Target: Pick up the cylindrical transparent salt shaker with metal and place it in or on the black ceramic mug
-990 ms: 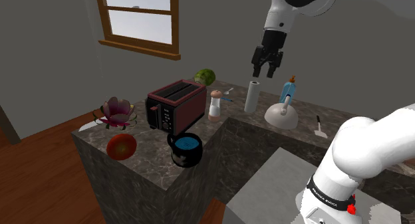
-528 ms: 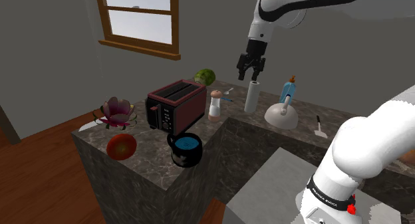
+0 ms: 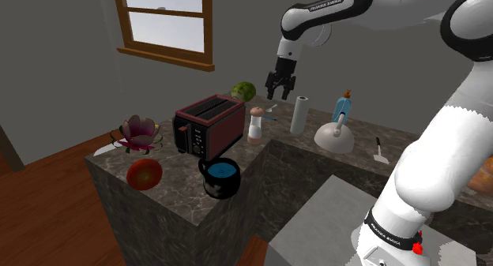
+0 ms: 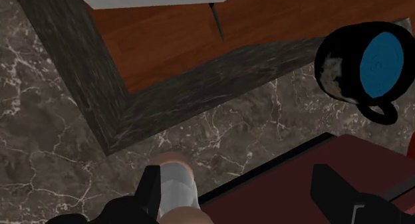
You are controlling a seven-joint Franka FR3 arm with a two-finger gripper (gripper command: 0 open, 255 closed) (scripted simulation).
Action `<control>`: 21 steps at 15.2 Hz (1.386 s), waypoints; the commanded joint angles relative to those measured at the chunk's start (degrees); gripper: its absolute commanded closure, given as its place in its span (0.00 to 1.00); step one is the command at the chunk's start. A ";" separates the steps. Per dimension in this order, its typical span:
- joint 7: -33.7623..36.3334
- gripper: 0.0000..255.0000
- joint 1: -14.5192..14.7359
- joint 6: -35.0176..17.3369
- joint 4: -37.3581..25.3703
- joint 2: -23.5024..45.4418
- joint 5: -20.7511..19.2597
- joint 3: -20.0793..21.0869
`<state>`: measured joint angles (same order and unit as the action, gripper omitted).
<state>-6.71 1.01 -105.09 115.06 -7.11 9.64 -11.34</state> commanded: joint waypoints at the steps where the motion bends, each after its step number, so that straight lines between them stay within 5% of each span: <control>1: -1.75 0.00 -0.16 -0.96 -3.11 4.40 1.12 -0.60; 11: -8.31 0.00 -3.09 -0.80 -25.02 27.90 7.44 -1.02; 21: -8.88 0.00 -2.51 -6.04 -21.06 29.17 8.14 -0.47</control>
<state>-15.54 -1.50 -110.91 93.93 21.95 17.73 -11.82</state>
